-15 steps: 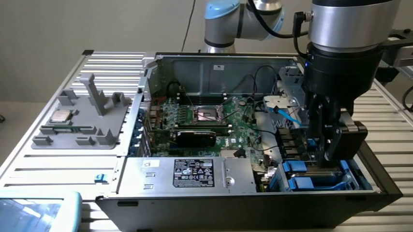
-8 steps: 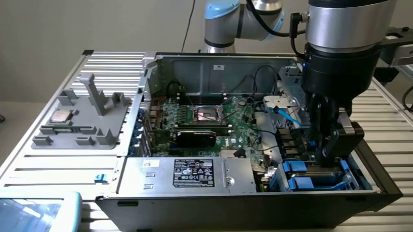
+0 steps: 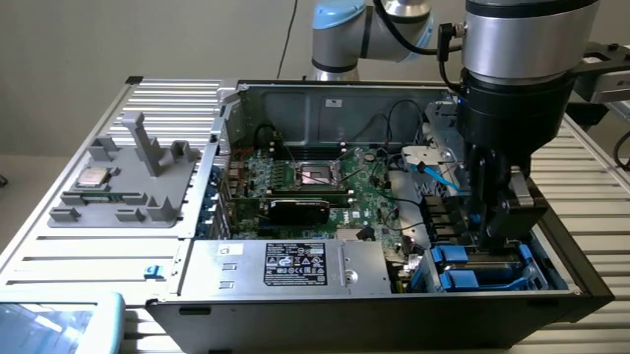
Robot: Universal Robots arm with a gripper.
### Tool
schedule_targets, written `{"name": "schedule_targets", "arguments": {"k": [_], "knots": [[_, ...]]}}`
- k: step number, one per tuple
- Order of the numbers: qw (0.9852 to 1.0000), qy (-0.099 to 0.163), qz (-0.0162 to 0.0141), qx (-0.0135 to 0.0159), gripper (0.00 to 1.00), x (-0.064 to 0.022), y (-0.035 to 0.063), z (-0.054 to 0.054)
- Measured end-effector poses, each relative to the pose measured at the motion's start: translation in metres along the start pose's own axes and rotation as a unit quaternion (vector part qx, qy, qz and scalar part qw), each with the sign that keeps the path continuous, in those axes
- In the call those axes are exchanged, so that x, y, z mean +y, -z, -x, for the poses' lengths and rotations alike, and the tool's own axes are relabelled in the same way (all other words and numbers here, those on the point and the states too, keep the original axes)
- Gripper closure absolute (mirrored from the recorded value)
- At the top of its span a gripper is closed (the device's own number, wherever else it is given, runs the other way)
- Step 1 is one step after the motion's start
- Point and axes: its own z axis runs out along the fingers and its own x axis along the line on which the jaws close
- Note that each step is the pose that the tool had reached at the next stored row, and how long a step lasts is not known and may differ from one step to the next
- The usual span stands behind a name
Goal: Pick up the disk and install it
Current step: 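Insert the second disk wire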
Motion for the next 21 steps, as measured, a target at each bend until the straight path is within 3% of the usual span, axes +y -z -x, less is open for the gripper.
{"name": "schedule_targets", "arguments": {"k": [3,5,6,9,10,16,21], "knots": [[1.0000,0.000,-0.0014,0.0010,0.48,-0.0007,-0.0020,-0.0002],[1.0000,0.000,-0.0042,0.0006,0.48,-0.0009,-0.0026,-0.0002],[1.0000,0.001,-0.0067,0.0003,0.48,-0.0010,-0.0028,-0.0002],[0.9998,0.001,-0.0179,-0.0013,0.48,-0.0012,-0.0032,-0.0003],[0.9998,0.000,-0.0194,-0.0018,0.48,-0.0012,-0.0032,-0.0002],[0.9994,-0.026,-0.0228,-0.0077,0.48,-0.0012,-0.0033,0.0001],[0.9993,-0.029,-0.0232,-0.0078,0.48,-0.0011,-0.0033,0.0000]]}}
